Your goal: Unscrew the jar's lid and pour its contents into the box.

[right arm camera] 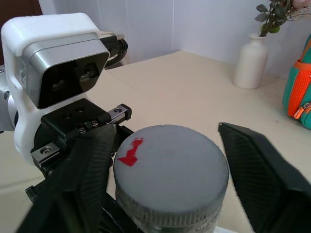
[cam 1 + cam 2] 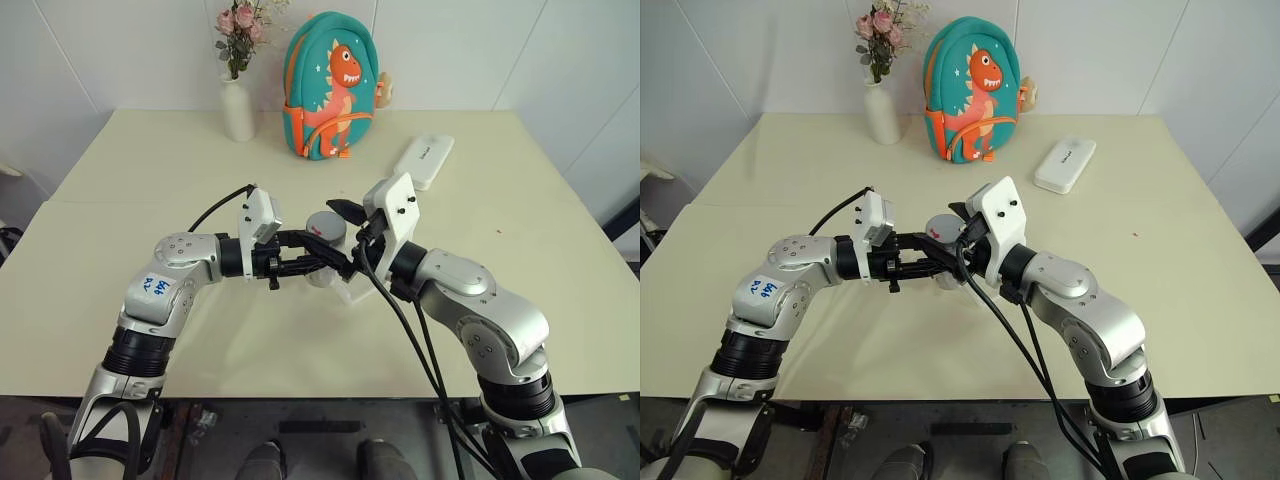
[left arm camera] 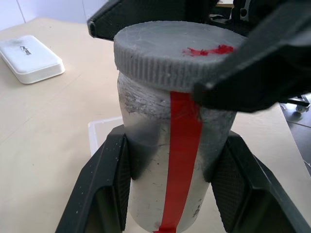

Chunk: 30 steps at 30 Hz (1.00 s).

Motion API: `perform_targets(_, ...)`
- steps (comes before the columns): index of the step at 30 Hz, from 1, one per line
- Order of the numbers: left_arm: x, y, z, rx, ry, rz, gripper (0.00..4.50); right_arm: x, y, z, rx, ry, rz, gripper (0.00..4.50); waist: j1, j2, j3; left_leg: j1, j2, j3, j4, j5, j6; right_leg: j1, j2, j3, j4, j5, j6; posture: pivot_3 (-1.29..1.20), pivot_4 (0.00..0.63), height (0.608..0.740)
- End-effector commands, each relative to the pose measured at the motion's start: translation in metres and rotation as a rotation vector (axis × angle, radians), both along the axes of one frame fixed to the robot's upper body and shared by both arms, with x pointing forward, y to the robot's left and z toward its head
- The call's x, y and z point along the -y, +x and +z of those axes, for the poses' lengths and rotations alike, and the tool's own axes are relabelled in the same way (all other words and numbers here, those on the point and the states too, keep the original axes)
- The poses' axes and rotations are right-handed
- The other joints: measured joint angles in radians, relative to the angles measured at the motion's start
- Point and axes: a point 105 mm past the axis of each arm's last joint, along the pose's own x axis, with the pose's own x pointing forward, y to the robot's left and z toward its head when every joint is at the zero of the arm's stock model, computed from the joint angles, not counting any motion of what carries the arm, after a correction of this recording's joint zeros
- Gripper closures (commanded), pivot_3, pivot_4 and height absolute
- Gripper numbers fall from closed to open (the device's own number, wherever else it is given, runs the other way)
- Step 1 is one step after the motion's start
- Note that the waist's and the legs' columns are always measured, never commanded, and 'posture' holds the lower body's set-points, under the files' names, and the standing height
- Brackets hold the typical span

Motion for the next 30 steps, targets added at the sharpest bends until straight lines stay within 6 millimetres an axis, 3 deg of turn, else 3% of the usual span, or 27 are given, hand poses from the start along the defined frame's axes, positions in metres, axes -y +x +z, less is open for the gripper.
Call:
perform_targets(1,0.001,-0.002,0.015,0.075,-0.018,0.0,2.62,-0.004,-0.011,0.013,0.056,0.026,0.058,1.94,0.0,0.0,0.0,0.0,0.0,0.0,0.0,0.0,0.0,0.0,0.0,0.0,0.0,0.0,0.0,0.0,0.15,0.74)
perform_targets(10,-0.004,-0.002,0.015,0.045,-0.044,0.003,2.62,-0.009,-0.028,0.022,0.096,0.026,0.218,1.94,0.0,0.0,0.0,0.0,0.0,0.0,0.0,0.0,0.0,0.0,0.0,0.0,0.0,0.0,0.0,0.0,0.15,0.74)
perform_targets(14,-0.008,0.001,0.011,0.035,-0.046,0.014,2.62,-0.015,-0.045,0.028,0.136,0.002,0.414,1.94,0.0,0.0,0.0,0.0,0.0,0.0,0.0,0.0,0.0,0.0,0.0,0.0,0.0,0.0,0.0,0.0,0.15,0.74)
perform_targets(30,-0.009,-0.003,0.005,-0.018,-0.049,-0.04,2.62,-0.015,-0.06,0.044,0.197,-0.029,0.758,1.94,0.0,0.0,0.0,0.0,0.0,0.0,0.0,0.0,0.0,0.0,0.0,0.0,0.0,0.0,0.0,0.0,0.15,0.74)
